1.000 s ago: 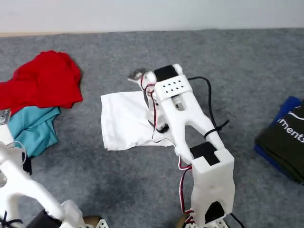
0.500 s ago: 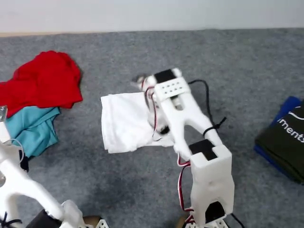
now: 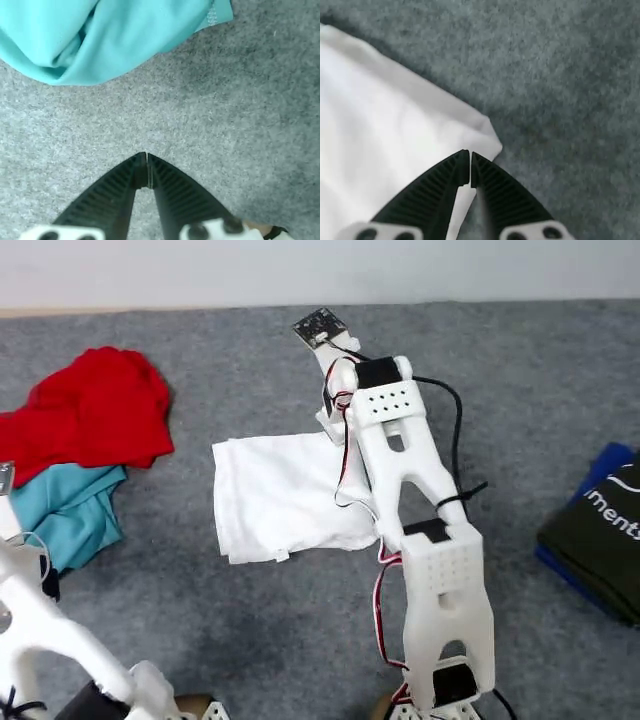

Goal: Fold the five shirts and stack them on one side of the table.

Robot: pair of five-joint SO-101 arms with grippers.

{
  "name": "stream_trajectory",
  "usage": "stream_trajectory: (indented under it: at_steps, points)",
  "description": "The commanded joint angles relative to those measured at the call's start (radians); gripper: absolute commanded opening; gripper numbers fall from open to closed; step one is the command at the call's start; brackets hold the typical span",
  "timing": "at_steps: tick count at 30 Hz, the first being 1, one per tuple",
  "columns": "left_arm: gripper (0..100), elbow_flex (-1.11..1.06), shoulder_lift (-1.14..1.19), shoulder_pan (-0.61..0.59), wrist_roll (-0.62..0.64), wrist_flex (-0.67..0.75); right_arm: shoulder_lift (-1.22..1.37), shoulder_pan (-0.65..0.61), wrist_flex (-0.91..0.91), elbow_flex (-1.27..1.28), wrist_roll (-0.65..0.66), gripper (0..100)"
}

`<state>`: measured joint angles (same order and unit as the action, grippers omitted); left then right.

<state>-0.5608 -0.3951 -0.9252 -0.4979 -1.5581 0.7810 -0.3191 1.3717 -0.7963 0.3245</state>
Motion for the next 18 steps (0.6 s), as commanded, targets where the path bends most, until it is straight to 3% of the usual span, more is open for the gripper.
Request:
stream_trajectory:
  at_steps: [1,11,18]
  points:
    - [1,0.036,-0.034,0.008,-0.011,0.018,0.067,0.001,-0.035,-0.124,-0.003,1.1]
    - [1,0.036,-0.034,0.008,-0.011,0.017,0.329,0.168,0.039,-0.414,0.066,1.0]
    - [1,0.036,-0.034,0.008,-0.011,0.015,0.357,0.111,0.188,-0.623,0.064,1.1]
